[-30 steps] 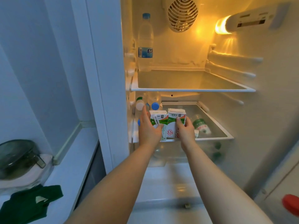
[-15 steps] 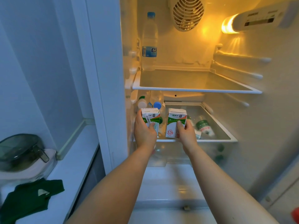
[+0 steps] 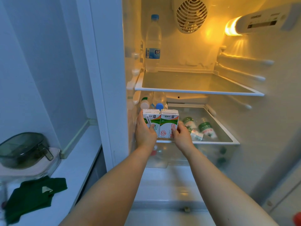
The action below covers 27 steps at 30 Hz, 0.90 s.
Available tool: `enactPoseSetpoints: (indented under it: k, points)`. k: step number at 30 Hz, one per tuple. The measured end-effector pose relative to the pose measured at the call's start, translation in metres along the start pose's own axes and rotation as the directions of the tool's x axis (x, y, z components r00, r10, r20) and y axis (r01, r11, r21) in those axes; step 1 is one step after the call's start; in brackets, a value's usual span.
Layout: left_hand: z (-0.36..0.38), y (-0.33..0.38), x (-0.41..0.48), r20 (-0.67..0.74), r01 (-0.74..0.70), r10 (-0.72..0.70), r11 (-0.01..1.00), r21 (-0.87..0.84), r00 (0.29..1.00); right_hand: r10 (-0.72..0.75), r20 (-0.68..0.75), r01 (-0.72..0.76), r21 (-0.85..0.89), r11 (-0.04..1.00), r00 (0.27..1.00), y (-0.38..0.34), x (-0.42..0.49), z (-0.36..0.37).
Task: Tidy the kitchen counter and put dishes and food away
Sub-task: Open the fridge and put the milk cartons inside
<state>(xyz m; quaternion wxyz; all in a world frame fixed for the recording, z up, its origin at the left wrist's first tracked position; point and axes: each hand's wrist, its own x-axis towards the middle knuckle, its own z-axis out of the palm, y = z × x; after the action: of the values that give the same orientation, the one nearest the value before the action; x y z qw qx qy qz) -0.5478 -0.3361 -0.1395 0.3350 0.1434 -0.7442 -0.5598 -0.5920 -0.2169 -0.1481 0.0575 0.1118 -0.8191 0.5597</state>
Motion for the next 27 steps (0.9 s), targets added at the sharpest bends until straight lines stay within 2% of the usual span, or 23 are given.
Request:
enactPoseSetpoints:
  k: [13, 19, 27]
  points:
    - [-0.001, -0.006, -0.002, 0.028, 0.025, -0.025, 1.000, 0.007, 0.999, 0.053, 0.031, -0.051, -0.066, 0.996, 0.998, -0.007, -0.014, -0.003]
    - [0.000, -0.011, -0.013, 0.062, 0.108, -0.110, 0.994, 0.033, 0.992, 0.085, 0.010, -0.084, -0.020, 0.996, 0.996, -0.013, -0.032, -0.004]
    - [-0.024, -0.007, -0.047, 0.163, 0.056, -0.066, 0.996, 0.066, 0.984, 0.095, -0.029, -0.099, -0.214, 0.972, 0.995, -0.020, -0.082, -0.008]
